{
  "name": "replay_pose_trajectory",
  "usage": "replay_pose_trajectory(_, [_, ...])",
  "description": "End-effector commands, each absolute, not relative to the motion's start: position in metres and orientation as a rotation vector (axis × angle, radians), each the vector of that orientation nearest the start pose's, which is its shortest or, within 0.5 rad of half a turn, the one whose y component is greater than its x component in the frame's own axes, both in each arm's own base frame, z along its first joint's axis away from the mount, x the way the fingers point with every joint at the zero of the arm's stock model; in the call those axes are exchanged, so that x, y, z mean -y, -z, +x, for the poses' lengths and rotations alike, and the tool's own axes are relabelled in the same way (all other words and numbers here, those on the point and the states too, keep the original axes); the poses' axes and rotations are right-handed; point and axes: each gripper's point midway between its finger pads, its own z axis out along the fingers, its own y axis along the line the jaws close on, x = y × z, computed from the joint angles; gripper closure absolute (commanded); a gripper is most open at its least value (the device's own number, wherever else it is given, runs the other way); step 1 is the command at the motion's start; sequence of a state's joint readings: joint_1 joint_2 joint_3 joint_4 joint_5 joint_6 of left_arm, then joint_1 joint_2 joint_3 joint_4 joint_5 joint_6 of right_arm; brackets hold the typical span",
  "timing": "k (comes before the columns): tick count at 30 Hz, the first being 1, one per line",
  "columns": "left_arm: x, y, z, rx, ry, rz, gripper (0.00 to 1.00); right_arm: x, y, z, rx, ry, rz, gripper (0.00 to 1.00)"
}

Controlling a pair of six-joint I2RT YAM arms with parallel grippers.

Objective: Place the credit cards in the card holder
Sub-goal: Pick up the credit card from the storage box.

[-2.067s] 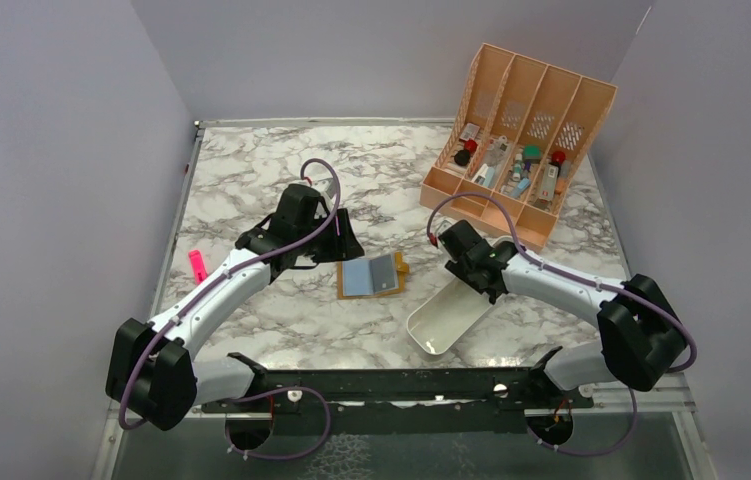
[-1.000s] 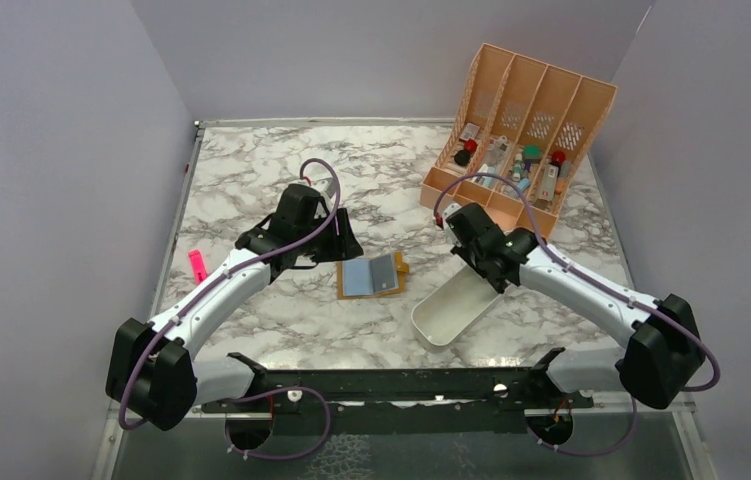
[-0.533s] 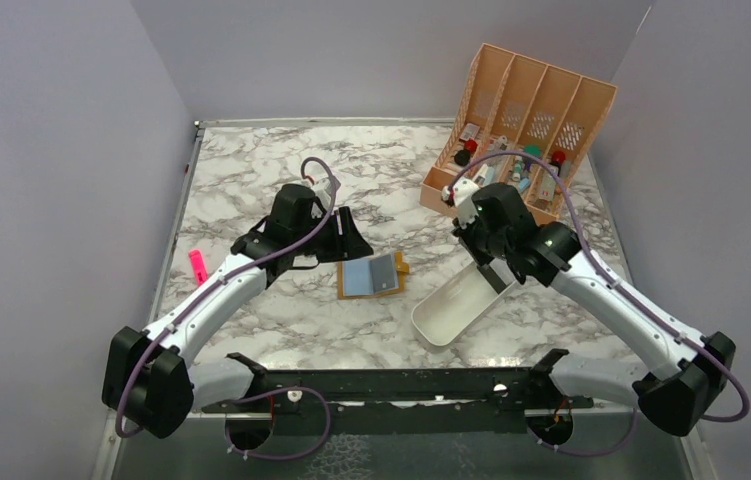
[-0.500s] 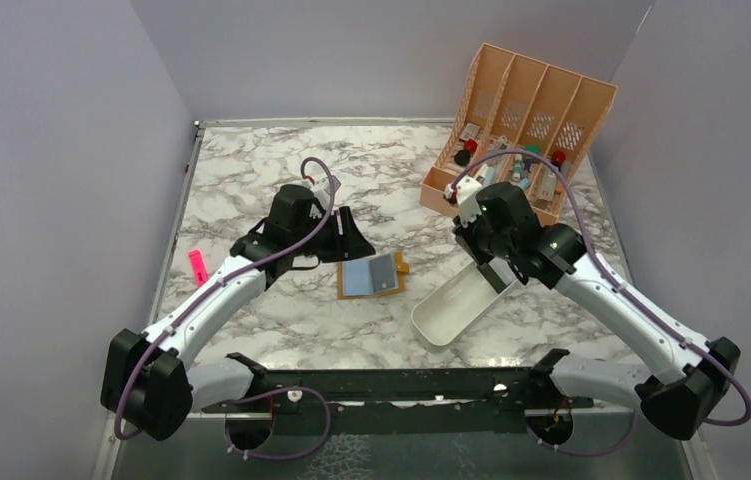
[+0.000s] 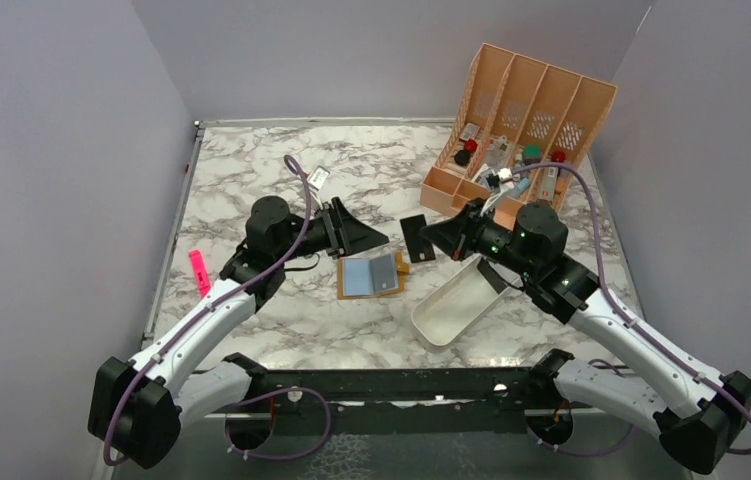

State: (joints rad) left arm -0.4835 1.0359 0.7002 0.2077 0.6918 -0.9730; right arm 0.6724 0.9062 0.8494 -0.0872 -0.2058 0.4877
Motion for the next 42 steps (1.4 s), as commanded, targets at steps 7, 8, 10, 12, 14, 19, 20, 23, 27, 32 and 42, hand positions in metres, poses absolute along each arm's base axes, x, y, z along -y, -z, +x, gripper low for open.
replay_pose_trajectory(7, [0.269, -0.316, 0.204, -1.771, 1.7, 0.214, 0.41, -0.282, -0.333, 0.206, -1.587, -1.609, -0.06, 0.98])
replay_pose_trajectory(8, [0.27, -0.314, 0.204, -1.778, 1.701, 0.211, 0.41, -0.283, -0.332, 0.206, -1.592, -1.626, -0.053, 0.98])
replay_pose_trajectory(10, [0.271, -0.309, 0.206, -1.795, 1.703, 0.201, 0.4, -0.286, -0.329, 0.206, -1.597, -1.654, -0.038, 0.97])
replay_pose_trajectory(12, [0.272, -0.306, 0.207, -1.804, 1.704, 0.195, 0.4, -0.286, -0.328, 0.206, -1.585, -1.677, -0.026, 0.97])
replay_pose_trajectory(14, [0.272, -0.304, 0.208, -1.808, 1.706, 0.193, 0.4, -0.287, -0.328, 0.206, -1.575, -1.692, -0.024, 0.97])
replay_pose_trajectory(19, [0.275, -0.308, 0.207, -1.796, 1.724, 0.199, 0.58, -0.294, -0.321, 0.21, -1.608, -1.698, -0.032, 0.97])
replay_pose_trajectory(20, [0.275, -0.308, 0.206, -1.794, 1.727, 0.203, 0.64, -0.295, -0.318, 0.211, -1.618, -1.697, -0.03, 0.96])
replay_pose_trajectory(23, [0.275, -0.308, 0.205, -1.789, 1.725, 0.209, 0.83, -0.296, -0.311, 0.213, -1.637, -1.679, -0.036, 0.95])
replay_pose_trajectory(27, [0.275, -0.305, 0.207, -1.79, 1.714, 0.198, 1.0, -0.296, -0.3, 0.218, -1.677, -1.635, -0.026, 0.91])
replay_pose_trajectory(32, [0.273, -0.296, 0.211, -1.803, 1.681, 0.168, 1.0, -0.293, -0.287, 0.227, -1.725, -1.519, -0.042, 0.74])
replay_pose_trajectory(42, [0.242, -0.218, 0.251, -2.096, 1.22, 0.0, 1.0, -0.263, -0.251, 0.264, -1.896, -0.984, -0.156, 0.52])
